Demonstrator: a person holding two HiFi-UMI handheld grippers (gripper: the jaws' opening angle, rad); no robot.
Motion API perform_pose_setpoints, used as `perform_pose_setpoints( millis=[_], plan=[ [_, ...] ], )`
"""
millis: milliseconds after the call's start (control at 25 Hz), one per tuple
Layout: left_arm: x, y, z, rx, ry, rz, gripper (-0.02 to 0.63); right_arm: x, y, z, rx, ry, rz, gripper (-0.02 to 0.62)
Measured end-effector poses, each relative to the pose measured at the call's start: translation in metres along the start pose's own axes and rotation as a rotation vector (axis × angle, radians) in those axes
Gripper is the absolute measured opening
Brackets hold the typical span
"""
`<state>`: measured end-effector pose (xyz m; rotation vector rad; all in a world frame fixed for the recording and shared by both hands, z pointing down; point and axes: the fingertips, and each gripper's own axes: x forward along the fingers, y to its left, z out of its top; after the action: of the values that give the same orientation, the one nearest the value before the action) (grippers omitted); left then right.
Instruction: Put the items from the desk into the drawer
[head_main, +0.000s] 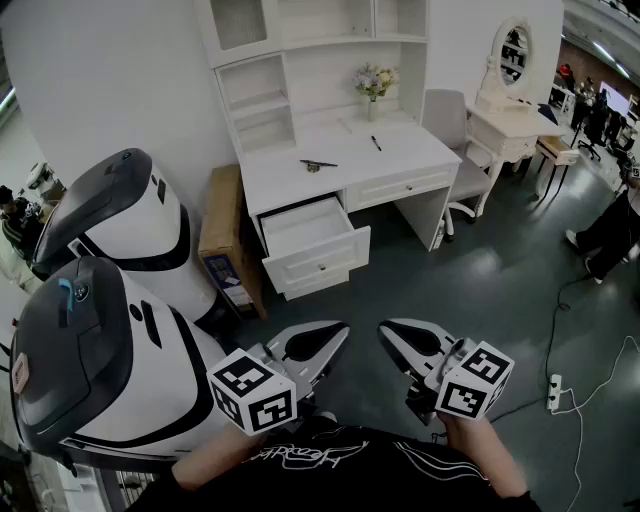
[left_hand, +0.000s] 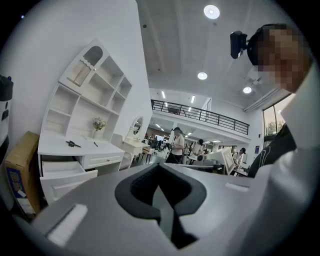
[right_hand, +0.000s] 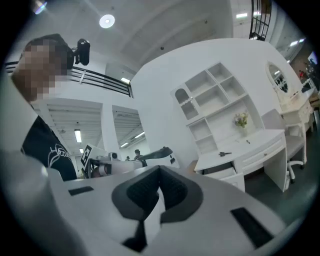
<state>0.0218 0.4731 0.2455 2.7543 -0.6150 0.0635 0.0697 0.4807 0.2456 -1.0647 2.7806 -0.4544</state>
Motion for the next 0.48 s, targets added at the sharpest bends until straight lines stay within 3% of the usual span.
perform_pose_setpoints(
  millis=[480],
  plan=[
    [0.015, 0.017, -0.004, -0.007, 0.033, 0.032, 0.009, 0.006, -0.027, 0.001, 0.023, -0.002, -0.014, 0.009]
  ],
)
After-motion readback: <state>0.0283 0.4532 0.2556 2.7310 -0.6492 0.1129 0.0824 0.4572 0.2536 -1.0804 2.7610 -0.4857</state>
